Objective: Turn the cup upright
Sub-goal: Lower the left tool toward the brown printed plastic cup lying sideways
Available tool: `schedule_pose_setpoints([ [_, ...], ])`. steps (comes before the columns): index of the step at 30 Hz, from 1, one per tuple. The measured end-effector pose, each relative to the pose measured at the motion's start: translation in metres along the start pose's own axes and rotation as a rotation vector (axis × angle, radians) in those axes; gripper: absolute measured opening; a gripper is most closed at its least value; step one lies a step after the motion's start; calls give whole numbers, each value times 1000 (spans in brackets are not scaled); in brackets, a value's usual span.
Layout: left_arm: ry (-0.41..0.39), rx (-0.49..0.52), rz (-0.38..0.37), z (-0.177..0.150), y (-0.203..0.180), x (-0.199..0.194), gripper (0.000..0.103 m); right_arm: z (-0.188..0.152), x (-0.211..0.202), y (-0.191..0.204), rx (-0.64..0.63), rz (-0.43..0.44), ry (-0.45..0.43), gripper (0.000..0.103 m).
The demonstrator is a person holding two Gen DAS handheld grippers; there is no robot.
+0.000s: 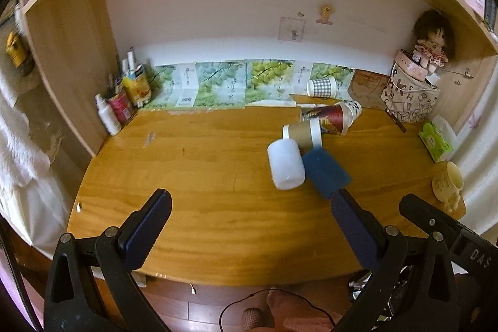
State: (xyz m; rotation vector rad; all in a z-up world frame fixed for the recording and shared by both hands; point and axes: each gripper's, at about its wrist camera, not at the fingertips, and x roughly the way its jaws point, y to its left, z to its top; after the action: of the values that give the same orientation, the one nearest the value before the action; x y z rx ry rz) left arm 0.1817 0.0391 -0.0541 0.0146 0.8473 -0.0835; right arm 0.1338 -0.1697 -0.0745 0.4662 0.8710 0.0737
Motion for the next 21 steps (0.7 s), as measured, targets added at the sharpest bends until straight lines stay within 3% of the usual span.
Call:
schedule_pose_setpoints([
  [13,4,121,-13,76,-49,52,102,82,58,-51,128,71,83,89],
  [21,-24,274,42,121,-85,90,102,116,94,-81,153,61,137,89],
])
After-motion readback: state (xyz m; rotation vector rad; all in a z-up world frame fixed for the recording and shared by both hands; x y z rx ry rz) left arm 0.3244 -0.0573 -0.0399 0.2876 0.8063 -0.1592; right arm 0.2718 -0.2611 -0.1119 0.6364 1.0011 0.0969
